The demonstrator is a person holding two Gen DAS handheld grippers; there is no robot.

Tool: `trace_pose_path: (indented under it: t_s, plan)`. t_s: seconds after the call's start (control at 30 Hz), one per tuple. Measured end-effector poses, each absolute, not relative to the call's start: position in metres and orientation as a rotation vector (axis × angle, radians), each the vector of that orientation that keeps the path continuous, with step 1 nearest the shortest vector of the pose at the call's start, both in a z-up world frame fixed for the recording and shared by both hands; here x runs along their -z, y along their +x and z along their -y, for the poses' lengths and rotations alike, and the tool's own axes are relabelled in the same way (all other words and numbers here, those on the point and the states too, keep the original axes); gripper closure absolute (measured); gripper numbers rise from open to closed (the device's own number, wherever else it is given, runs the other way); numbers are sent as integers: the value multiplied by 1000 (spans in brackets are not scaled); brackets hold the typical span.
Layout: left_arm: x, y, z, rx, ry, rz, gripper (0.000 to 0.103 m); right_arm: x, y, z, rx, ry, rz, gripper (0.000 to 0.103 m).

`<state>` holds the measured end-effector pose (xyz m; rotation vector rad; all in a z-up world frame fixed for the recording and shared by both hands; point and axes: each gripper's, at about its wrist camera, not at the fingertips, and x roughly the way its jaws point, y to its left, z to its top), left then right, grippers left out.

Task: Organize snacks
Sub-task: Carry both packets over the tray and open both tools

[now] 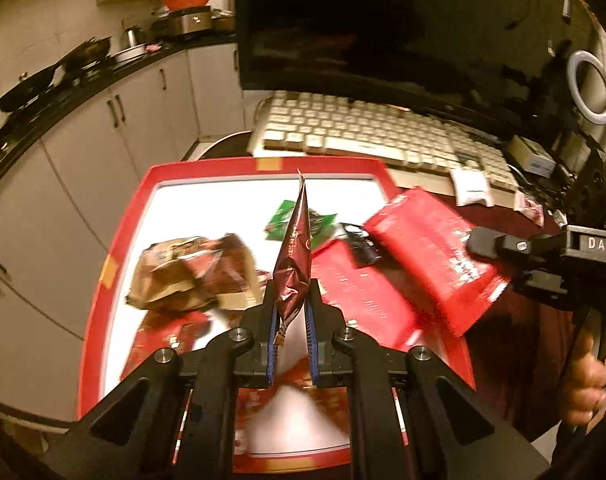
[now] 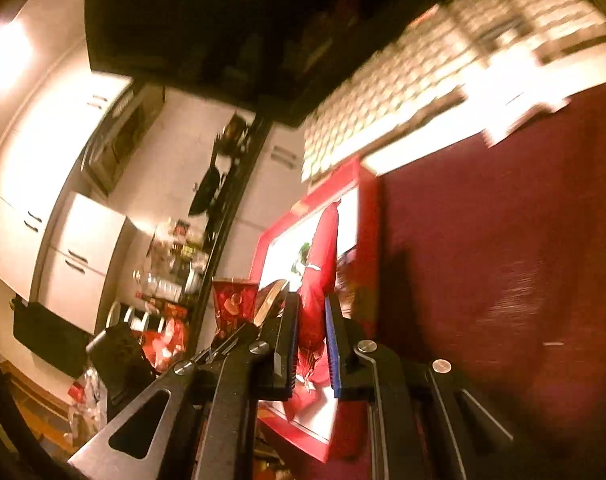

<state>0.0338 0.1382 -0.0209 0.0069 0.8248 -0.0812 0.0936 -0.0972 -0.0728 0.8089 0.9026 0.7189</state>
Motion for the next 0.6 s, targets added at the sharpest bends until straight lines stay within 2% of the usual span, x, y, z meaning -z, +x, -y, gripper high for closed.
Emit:
trace_pose_path:
  t_s: [0.13,0.23,0.3,0.37,0.43,0.6]
  plan:
    - [22,39,-147,20,11,-834,91,74,103,55,-738,743,-938,88]
    - [17,40,-153,-7,12,-823,84,61,107,28,-756,687,-942,85]
    - [8,35,-155,-28,3,-785,61,46,107,25,-784,685,-903,81]
    - [-1,30,-155,-33,5,-737,49,29,101,33,-798,680,-827,69]
    - [-8,24,-152,-23,10,-704,48,14,93,49,-767,638,-744,56]
    - [-2,24,-127,55,45,-721,46,21,78,121,-580,617,-669,54]
